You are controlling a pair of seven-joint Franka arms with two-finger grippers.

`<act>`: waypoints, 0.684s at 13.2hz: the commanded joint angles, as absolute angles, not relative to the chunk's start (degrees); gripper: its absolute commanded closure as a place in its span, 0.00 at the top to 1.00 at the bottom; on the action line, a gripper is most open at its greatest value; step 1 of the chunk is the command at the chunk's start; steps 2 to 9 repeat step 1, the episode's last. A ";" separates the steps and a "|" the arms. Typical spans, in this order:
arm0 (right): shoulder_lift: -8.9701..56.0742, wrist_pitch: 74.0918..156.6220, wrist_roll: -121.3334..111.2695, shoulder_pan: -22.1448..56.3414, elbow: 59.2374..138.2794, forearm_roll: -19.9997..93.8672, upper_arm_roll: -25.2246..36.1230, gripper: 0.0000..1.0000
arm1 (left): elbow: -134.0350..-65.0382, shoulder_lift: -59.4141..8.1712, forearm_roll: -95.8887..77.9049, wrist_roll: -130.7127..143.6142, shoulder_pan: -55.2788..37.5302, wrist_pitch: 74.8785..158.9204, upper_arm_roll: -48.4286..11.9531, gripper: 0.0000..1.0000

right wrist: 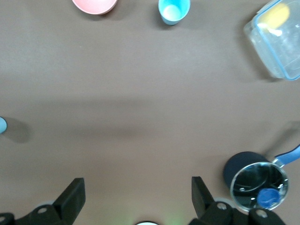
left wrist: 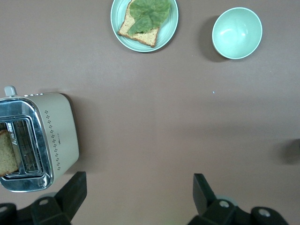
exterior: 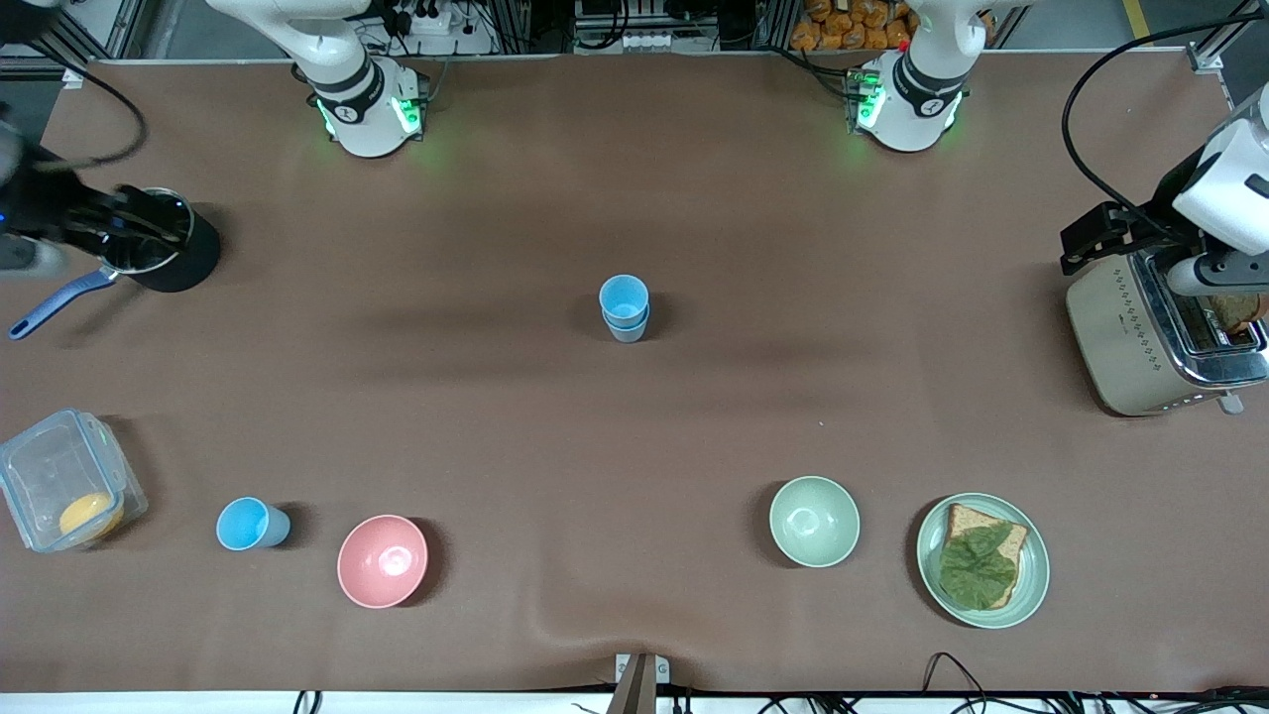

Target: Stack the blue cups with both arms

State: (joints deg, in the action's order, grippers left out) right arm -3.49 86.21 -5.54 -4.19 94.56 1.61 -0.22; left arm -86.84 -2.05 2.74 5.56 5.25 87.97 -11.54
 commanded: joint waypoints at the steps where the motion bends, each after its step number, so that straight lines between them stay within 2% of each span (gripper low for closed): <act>1: -4.66 87.10 -8.09 -6.86 96.33 2.20 -2.02 1.00 | -86.40 -1.49 4.22 3.78 5.71 87.45 -11.69 1.00; 9: -4.66 87.10 -8.09 -6.86 96.33 2.20 -2.02 1.00 | -86.40 -1.49 4.22 3.78 5.71 87.45 -11.69 1.00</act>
